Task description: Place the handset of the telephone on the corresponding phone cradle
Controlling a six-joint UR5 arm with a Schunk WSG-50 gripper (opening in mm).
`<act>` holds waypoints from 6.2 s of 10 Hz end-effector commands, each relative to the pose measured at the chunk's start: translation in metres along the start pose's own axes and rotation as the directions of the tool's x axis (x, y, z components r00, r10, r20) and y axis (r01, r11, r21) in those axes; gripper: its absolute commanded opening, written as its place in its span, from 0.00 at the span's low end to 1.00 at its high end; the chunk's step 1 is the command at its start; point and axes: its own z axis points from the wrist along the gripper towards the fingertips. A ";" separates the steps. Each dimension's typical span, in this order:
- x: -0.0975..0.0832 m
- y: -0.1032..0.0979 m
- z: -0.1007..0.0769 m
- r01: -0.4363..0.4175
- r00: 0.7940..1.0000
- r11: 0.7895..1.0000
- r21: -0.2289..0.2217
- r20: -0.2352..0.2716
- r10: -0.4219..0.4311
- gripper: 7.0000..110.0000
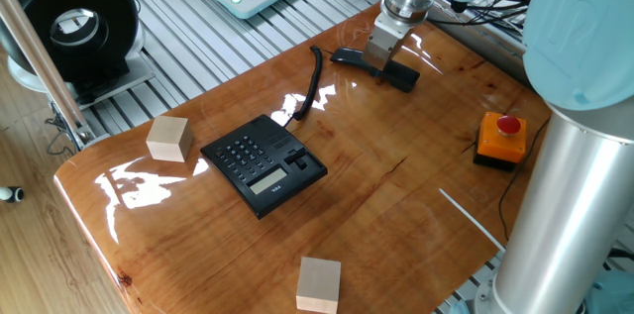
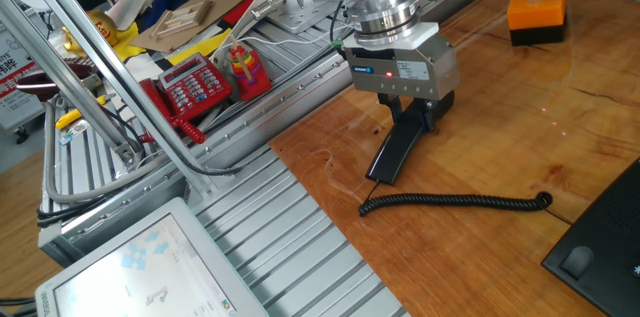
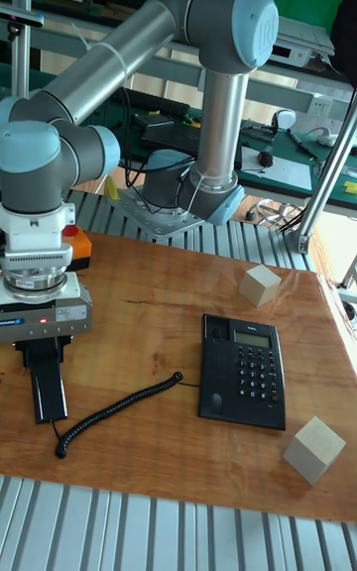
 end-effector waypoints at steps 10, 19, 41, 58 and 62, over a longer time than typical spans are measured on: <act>0.009 0.009 -0.001 -0.055 0.998 0.998 -0.039 -0.035 0.054 0.00; 0.026 -0.001 -0.002 -0.076 0.992 0.997 0.008 -0.102 0.077 0.00; 0.048 0.008 -0.006 -0.138 0.972 0.990 -0.012 -0.192 0.134 0.00; 0.045 0.003 -0.004 -0.191 0.965 0.981 0.028 -0.178 0.193 0.00; 0.040 -0.001 0.000 -0.193 0.965 0.981 0.022 -0.176 0.194 0.00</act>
